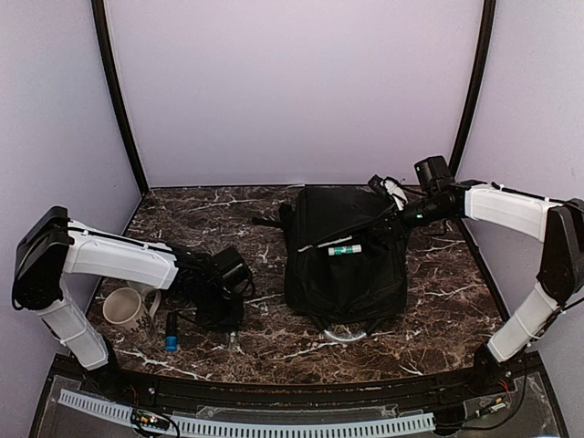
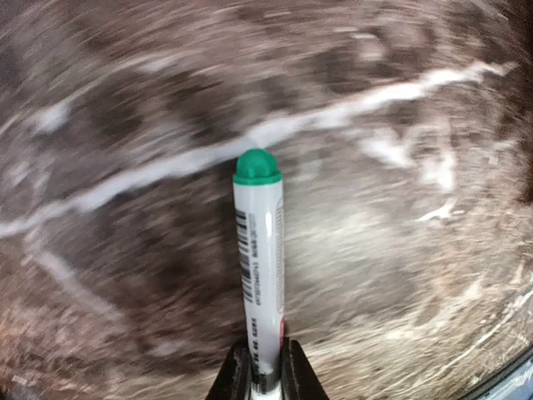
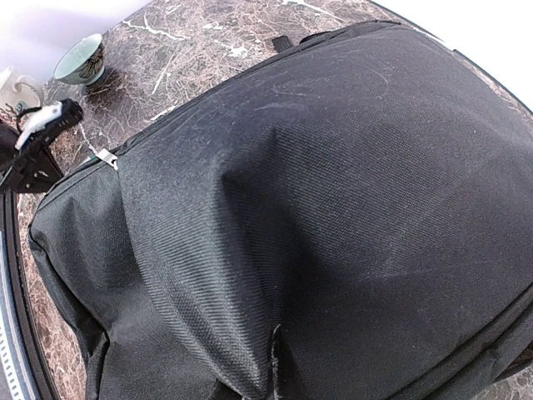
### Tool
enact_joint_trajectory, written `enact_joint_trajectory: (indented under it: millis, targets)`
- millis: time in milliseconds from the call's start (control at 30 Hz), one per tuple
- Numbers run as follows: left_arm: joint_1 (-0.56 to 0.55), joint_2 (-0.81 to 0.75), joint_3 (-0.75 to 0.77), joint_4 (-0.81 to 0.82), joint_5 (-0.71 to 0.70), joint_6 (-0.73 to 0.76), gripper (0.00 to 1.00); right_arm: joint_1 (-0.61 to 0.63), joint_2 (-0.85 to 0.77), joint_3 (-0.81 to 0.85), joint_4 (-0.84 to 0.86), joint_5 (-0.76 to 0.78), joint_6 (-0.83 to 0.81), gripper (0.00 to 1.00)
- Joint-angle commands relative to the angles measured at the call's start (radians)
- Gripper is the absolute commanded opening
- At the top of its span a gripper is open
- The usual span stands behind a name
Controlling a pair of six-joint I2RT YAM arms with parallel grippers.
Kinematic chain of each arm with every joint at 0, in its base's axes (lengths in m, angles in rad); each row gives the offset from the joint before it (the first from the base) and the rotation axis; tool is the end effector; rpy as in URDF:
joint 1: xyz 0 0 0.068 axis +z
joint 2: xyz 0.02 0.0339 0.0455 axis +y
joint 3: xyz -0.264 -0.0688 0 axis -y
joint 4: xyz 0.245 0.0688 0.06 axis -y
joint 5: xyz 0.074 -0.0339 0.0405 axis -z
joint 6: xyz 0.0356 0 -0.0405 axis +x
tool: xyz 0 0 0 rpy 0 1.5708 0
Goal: Pack the student bag
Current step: Pick up the stationery from the center of the board.
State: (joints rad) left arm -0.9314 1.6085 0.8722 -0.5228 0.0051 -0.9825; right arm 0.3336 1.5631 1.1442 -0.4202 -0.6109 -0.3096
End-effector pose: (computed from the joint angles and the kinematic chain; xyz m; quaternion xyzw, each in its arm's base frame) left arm 0.1702 -0.2291 0.1529 -0.0248 0.9876 -0.1283 0.0873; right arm 0.3100 0.1290 0.2559 -0.3836 0.8109 0.2849 0.3378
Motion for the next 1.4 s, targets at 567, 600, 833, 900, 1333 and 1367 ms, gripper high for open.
enact_joint_trajectory:
  millis: [567,600,833,900,1333,1367]
  targets:
    - [-0.110,0.281,0.299,-0.260,0.015,0.347,0.11,0.001,-0.018,0.015,0.064,-0.059,-0.008,0.00]
    - [-0.110,0.281,0.307,-0.264,0.012,0.347,0.08,0.000,-0.020,0.015,0.065,-0.058,-0.009,0.00]
    - [-0.143,0.244,0.401,-0.342,-0.078,0.356,0.00,-0.001,-0.031,0.015,0.063,-0.071,-0.011,0.00]
    - [-0.160,0.228,0.438,-0.357,-0.094,0.374,0.00,-0.002,-0.034,0.016,0.061,-0.073,-0.012,0.00]
    - [-0.192,0.189,0.740,-0.203,-0.119,0.629,0.00,-0.003,-0.027,0.037,0.034,-0.080,-0.026,0.00]
    - [-0.192,0.204,0.768,-0.184,-0.112,0.653,0.00,-0.004,-0.030,0.034,0.038,-0.080,-0.025,0.00]
